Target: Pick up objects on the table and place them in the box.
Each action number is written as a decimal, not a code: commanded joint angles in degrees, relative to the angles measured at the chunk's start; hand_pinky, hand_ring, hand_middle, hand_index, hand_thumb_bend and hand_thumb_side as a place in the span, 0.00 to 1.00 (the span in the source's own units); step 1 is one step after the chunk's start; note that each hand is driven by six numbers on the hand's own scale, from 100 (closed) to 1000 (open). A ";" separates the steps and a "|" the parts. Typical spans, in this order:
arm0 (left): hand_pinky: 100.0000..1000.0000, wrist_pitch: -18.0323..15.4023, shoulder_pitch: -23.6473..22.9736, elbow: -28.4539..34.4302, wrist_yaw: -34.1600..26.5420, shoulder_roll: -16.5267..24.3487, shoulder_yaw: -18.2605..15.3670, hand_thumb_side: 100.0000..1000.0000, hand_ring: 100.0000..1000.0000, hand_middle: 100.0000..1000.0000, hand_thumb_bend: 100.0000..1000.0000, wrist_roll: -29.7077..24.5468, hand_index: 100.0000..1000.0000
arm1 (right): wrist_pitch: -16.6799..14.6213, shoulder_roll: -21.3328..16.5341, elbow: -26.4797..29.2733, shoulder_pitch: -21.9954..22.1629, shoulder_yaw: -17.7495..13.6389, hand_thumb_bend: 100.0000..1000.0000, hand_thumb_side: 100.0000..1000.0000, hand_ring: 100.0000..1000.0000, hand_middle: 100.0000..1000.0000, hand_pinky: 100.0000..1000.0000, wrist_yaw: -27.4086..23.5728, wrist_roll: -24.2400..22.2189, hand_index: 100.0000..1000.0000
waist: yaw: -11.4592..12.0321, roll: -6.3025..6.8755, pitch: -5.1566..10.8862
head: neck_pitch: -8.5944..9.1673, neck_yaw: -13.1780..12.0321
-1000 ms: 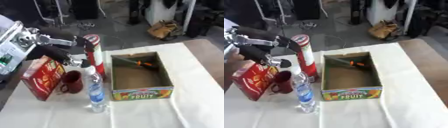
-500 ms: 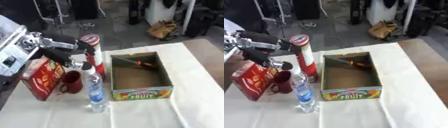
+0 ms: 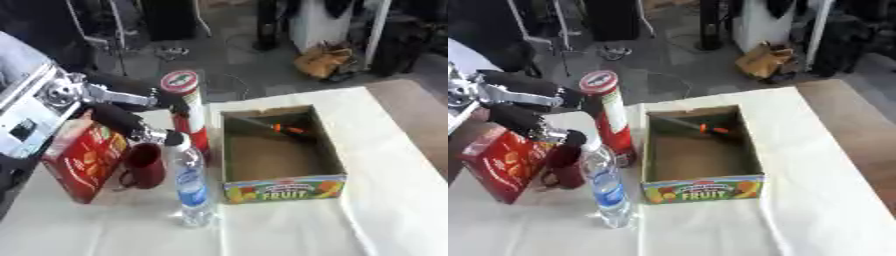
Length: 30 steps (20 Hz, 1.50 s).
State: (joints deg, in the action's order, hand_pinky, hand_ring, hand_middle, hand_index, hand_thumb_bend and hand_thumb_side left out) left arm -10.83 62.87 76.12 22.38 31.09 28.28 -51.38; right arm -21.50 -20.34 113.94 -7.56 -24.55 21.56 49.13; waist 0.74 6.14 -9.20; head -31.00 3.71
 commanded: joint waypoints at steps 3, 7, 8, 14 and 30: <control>1.00 -0.95 0.73 -0.25 0.34 0.47 -0.12 1.00 1.00 1.00 0.31 -0.59 1.00 | -2.93 -0.92 0.65 -0.55 -0.01 0.00 1.00 0.82 0.67 0.71 -0.44 2.83 0.72 | -0.11 -0.56 0.71 | 0.45 -0.17; 1.00 -1.00 0.58 -0.74 0.54 0.24 -0.03 1.00 1.00 1.00 0.30 -0.59 1.00 | -2.95 -0.91 0.65 -0.56 0.02 0.00 1.00 0.82 0.67 0.71 -0.43 2.83 0.72 | -0.18 -0.57 0.63 | 0.56 -0.19; 1.00 -1.01 0.53 -0.85 0.46 0.14 -0.07 1.00 1.00 1.00 0.29 -0.59 1.00 | -2.95 -0.89 0.65 -0.56 0.02 0.00 1.00 0.82 0.67 0.71 -0.42 2.83 0.72 | -0.20 -0.58 0.60 | 0.60 -0.19; 1.00 -0.99 -0.10 -1.25 0.22 -0.32 -0.03 1.00 1.00 1.00 0.29 -0.59 1.00 | -2.96 -0.81 0.65 -0.61 0.02 0.00 1.00 0.82 0.67 0.71 -0.42 2.83 0.71 | -0.27 -0.69 0.48 | 0.81 -0.21; 1.00 -1.06 -1.03 -2.12 0.12 -1.06 -0.15 1.00 1.00 1.00 0.27 -0.59 1.00 | -3.06 -0.71 0.65 -0.71 0.02 0.00 1.00 0.82 0.67 0.71 -0.35 2.83 0.71 | -0.39 -0.82 0.27 | 1.16 -0.35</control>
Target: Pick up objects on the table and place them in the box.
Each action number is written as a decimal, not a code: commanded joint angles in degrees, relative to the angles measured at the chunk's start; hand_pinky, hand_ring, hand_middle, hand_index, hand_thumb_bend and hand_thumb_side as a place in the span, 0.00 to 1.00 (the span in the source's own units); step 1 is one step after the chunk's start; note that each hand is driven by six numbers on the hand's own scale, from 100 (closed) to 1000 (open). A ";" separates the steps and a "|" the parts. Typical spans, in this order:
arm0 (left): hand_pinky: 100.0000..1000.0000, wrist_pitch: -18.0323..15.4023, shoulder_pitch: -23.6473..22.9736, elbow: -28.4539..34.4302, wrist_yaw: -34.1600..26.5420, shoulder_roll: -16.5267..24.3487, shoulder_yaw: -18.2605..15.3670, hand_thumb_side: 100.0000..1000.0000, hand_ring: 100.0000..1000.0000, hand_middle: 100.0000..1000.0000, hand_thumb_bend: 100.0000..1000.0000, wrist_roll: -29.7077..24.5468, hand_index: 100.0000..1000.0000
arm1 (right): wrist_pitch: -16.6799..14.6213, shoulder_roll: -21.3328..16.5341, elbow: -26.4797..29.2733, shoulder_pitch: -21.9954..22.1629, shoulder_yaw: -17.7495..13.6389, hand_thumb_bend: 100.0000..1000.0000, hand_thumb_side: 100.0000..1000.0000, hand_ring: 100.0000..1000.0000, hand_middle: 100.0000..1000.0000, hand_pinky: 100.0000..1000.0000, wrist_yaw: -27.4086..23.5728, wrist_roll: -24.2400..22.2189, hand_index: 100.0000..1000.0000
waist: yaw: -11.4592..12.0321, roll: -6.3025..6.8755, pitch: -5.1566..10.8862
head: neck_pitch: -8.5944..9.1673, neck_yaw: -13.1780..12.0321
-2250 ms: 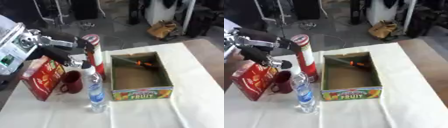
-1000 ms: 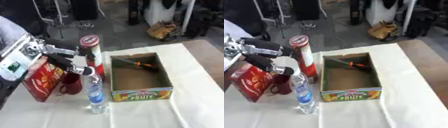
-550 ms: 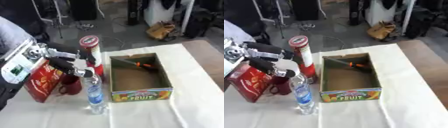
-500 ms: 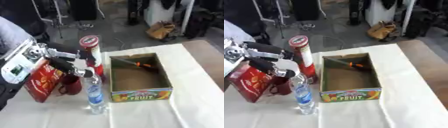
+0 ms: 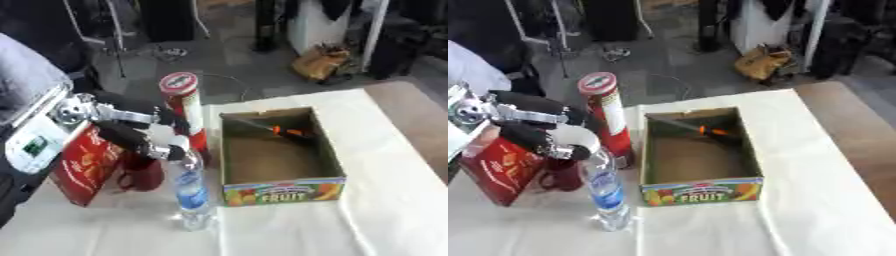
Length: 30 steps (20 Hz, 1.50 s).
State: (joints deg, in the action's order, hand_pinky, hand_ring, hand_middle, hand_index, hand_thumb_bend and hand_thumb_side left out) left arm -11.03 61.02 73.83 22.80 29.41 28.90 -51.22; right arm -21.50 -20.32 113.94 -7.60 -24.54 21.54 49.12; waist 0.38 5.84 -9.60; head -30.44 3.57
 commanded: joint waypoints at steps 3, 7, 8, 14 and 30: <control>1.00 -0.84 0.64 0.17 -0.42 0.44 -0.86 1.00 1.00 1.00 0.26 -0.74 1.00 | -3.06 -0.68 0.65 -0.69 0.01 0.00 1.00 0.82 0.67 0.71 -0.34 2.84 0.71 | -0.07 -0.55 0.61 | 0.67 -0.22; 1.00 -0.81 0.41 0.11 -0.37 0.28 -0.95 1.00 1.00 1.00 0.26 -0.74 1.00 | -3.10 -0.68 0.65 -0.71 -0.02 0.00 1.00 0.82 0.67 0.71 -0.37 2.84 0.71 | -0.11 -0.62 0.59 | 0.75 -0.21; 1.00 -0.80 0.38 0.09 -0.36 0.23 -0.97 1.00 1.00 1.00 0.26 -0.74 1.00 | -3.11 -0.68 0.65 -0.71 -0.02 0.00 1.00 0.82 0.67 0.71 -0.39 2.84 0.71 | -0.11 -0.63 0.59 | 0.75 -0.20; 1.00 -0.78 0.39 -0.20 -0.25 -0.03 -1.00 1.00 1.00 1.00 0.24 -0.74 1.00 | -3.13 -0.67 0.65 -0.71 0.00 0.00 1.00 0.82 0.67 0.71 -0.41 2.84 0.71 | -0.09 -0.69 0.54 | 0.81 -0.23; 1.00 -1.34 0.08 -1.11 0.03 -0.68 -0.77 1.00 1.00 1.00 0.22 -0.74 1.00 | -3.32 -0.65 0.65 -0.81 -0.02 0.00 1.00 0.82 0.67 0.71 -0.53 2.84 0.71 | -0.15 -0.97 0.34 | 1.01 -0.12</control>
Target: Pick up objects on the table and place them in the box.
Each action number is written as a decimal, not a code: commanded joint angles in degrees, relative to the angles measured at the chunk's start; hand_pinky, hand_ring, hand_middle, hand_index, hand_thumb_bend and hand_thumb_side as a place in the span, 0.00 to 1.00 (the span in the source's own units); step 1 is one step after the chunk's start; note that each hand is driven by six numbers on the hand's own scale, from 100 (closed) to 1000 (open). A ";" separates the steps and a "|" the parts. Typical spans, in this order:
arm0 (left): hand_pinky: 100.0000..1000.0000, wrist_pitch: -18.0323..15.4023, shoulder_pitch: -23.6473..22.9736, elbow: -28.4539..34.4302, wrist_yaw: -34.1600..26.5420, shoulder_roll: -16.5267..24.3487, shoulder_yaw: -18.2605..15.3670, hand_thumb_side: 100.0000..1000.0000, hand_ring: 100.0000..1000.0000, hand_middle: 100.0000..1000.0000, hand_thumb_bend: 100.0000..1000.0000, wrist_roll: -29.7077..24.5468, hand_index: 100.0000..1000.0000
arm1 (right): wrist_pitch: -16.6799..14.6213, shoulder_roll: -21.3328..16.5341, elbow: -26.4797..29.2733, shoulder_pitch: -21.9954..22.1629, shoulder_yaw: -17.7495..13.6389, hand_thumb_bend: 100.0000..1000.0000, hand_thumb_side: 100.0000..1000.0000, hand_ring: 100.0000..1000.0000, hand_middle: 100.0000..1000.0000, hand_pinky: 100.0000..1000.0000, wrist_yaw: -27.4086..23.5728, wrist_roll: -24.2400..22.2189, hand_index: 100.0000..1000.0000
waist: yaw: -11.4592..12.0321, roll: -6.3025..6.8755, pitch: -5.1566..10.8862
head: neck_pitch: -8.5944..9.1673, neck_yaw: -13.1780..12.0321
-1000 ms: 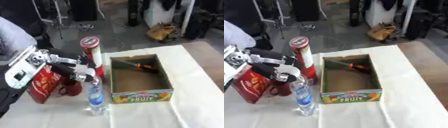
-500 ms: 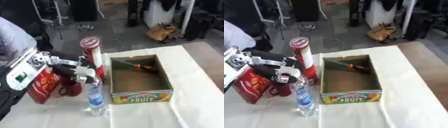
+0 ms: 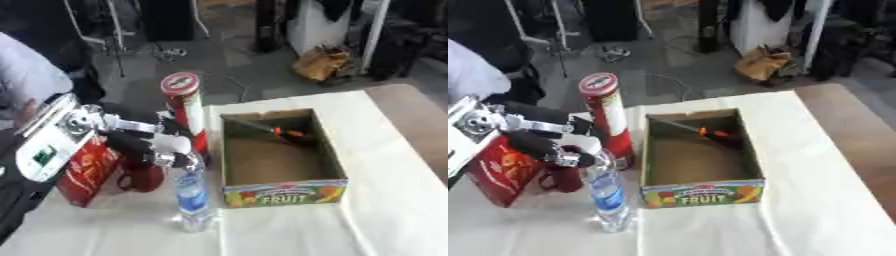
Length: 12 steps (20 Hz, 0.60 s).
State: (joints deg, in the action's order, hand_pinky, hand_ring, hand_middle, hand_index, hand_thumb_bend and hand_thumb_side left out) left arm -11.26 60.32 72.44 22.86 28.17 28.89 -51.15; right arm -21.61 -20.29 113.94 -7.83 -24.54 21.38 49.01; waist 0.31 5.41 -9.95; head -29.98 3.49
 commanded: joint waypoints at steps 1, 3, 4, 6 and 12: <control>1.00 -1.11 0.77 0.27 -0.03 0.52 -0.74 1.00 1.00 1.00 0.22 -0.81 1.00 | -3.24 -0.69 0.65 -0.58 -0.02 0.00 1.00 0.82 0.67 0.71 -0.38 2.95 0.71 | -0.08 -0.56 0.69 | 0.51 -0.04; 1.00 -1.13 0.78 0.25 -0.02 0.45 -0.72 1.00 1.00 1.00 0.22 -0.81 1.00 | -3.26 -0.70 0.65 -0.58 -0.05 0.00 1.00 0.82 0.67 0.71 -0.45 2.95 0.71 | -0.08 -0.60 0.71 | 0.42 -0.03; 1.00 -1.13 0.79 0.25 -0.01 0.43 -0.72 1.00 1.00 1.00 0.22 -0.81 1.00 | -3.26 -0.70 0.65 -0.58 -0.06 0.00 1.00 0.82 0.67 0.71 -0.47 2.95 0.71 | -0.09 -0.61 0.71 | 0.40 -0.04; 1.00 -1.16 0.83 0.25 0.02 0.39 -0.72 1.00 1.00 1.00 0.21 -0.81 1.00 | -3.26 -0.72 0.65 -0.61 -0.06 0.00 1.00 0.82 0.67 0.71 -0.50 2.95 0.71 | -0.09 -0.60 0.72 | 0.40 -0.03; 1.00 -1.46 0.97 0.08 0.19 0.11 -0.86 1.00 1.00 1.00 0.19 -0.81 1.00 | -3.30 -0.75 0.65 -0.60 0.06 0.00 1.00 0.82 0.67 0.71 -0.66 2.95 0.71 | -0.01 -0.62 0.78 | 0.45 0.02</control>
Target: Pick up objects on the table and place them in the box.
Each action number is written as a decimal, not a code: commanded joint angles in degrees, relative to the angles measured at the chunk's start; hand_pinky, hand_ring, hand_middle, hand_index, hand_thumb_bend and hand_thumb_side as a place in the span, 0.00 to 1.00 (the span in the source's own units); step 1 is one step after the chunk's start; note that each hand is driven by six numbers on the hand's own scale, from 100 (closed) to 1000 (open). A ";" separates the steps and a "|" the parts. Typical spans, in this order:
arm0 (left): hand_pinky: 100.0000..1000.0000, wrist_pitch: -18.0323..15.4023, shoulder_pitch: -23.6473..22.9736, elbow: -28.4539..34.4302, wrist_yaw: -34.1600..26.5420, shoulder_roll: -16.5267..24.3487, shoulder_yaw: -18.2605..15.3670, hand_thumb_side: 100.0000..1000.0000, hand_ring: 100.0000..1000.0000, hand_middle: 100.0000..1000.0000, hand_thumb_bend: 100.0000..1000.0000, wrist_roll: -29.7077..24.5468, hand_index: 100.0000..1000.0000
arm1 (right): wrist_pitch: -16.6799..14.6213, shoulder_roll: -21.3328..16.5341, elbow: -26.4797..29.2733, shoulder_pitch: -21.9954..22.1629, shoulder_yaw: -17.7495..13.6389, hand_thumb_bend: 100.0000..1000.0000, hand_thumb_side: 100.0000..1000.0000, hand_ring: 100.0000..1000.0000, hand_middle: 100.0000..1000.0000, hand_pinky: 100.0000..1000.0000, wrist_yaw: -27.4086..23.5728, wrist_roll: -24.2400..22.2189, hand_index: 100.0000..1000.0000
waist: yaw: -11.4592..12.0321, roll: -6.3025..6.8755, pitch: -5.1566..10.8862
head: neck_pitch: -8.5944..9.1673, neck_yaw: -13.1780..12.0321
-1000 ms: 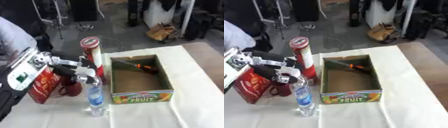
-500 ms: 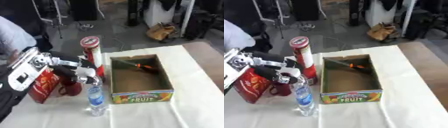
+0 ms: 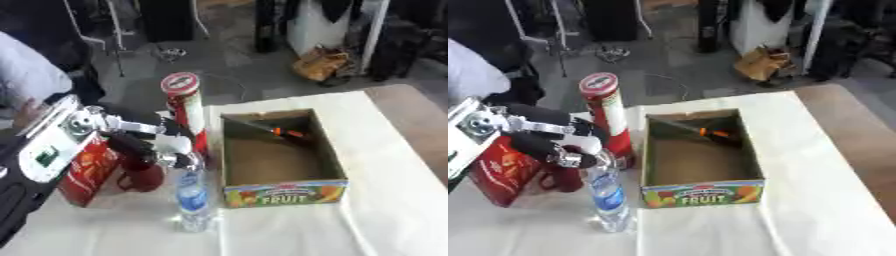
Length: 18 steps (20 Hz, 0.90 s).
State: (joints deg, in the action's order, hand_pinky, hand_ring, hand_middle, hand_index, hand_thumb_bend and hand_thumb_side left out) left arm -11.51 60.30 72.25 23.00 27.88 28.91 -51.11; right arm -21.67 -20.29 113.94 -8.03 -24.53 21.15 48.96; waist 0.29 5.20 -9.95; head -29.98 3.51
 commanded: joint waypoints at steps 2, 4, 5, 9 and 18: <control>1.00 -1.11 1.08 0.42 -0.28 0.15 -0.87 1.00 1.00 1.00 0.19 -0.85 1.00 | -3.19 -0.71 0.65 -0.40 0.11 0.00 1.00 0.82 0.67 0.71 -0.40 3.01 0.71 | 0.01 -0.38 0.79 | 0.53 -0.05; 1.00 -0.94 1.15 0.46 -0.34 -0.03 -0.80 1.00 1.00 1.00 0.18 -0.85 1.00 | -3.21 -0.74 0.65 -0.42 0.14 0.00 1.00 0.82 0.67 0.71 -0.41 3.01 0.71 | -0.04 -0.40 0.81 | 0.63 -0.08; 1.00 -0.88 1.16 0.43 -0.25 -0.11 -0.79 1.00 1.00 1.00 0.18 -0.85 1.00 | -3.25 -0.77 0.65 -0.41 0.14 0.00 1.00 0.82 0.67 0.71 -0.43 3.01 0.71 | -0.08 -0.41 0.82 | 0.68 -0.09; 1.00 -0.80 1.07 0.08 -0.08 -0.31 -0.73 1.00 1.00 1.00 0.17 -0.85 1.00 | -3.26 -0.74 0.65 -0.41 0.14 0.00 1.00 0.82 0.67 0.71 -0.47 3.01 0.71 | -0.16 -0.39 0.81 | 0.86 0.04; 1.00 -0.53 0.95 0.20 -0.76 -0.77 -0.87 1.00 1.00 1.00 0.14 -0.85 1.00 | -3.12 -0.65 0.65 -0.50 0.09 0.00 1.00 0.82 0.67 0.71 -0.52 3.01 0.71 | -0.04 -0.44 0.85 | 1.85 -0.42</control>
State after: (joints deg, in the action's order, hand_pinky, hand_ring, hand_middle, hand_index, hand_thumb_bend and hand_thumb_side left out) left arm -11.41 60.31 71.76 22.54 26.59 28.90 -51.20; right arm -21.72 -20.29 113.94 -8.05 -24.49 21.11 48.90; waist 0.27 5.17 -9.95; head -28.78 3.28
